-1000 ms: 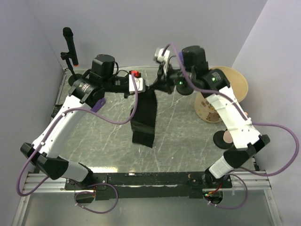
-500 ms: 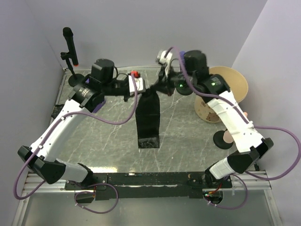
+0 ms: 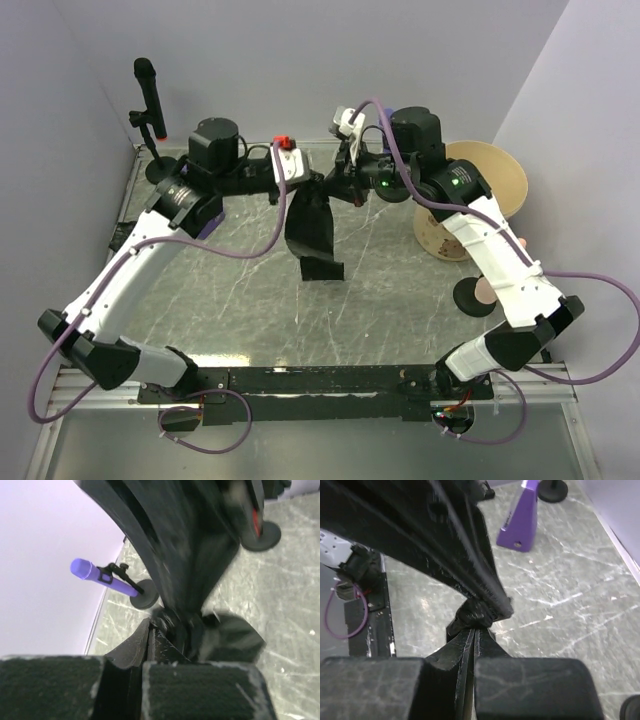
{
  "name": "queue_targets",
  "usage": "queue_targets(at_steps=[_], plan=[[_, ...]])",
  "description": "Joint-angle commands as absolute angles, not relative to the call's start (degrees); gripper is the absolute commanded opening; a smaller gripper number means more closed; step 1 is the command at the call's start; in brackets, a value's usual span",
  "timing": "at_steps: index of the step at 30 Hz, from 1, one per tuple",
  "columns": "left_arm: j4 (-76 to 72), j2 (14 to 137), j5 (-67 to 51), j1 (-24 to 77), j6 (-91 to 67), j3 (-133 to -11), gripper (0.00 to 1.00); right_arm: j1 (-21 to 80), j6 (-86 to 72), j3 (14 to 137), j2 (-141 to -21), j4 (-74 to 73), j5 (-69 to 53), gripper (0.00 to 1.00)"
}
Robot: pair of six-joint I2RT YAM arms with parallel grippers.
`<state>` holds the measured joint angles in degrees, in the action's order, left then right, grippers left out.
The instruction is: Put the trash bags into the trash bin
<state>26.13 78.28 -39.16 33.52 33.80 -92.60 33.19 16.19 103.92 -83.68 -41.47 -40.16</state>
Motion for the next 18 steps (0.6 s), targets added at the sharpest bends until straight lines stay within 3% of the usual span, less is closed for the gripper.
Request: queue_targets(at_steps=[1, 3, 6, 8, 15, 18], plan=[[24.4, 82.7, -40.5, 34.9, 26.6, -105.4, 0.01, 32.2, 19.2, 108.1, -87.8, -45.2, -41.3, 0.00], [28.2, 83.8, -40.6, 35.1, 26.6, -107.3, 0.01, 32.1, 19.3, 110.0, -88.6, -44.1, -44.5, 0.00], [29.1, 80.8, -38.9, 35.1, 29.8, -93.8, 0.00, 29.0, 10.7, 109.0, -85.3, -28.6, -48.3, 0.00], [25.5, 77.4, -37.8, 35.2, 30.1, -86.1, 0.01, 28.3, 9.3, 109.9, -84.9, -26.0, -45.7, 0.00], [27.5, 83.6, -37.0, 36.1, 29.4, -106.2, 0.01, 28.3, 16.8, 97.9, -86.0, -31.8, -43.3, 0.00], [25.7, 82.8, -34.7, 35.9, 32.0, -101.4, 0.01, 28.3, 15.9, 99.7, -84.2, -30.5, -49.9, 0.00]])
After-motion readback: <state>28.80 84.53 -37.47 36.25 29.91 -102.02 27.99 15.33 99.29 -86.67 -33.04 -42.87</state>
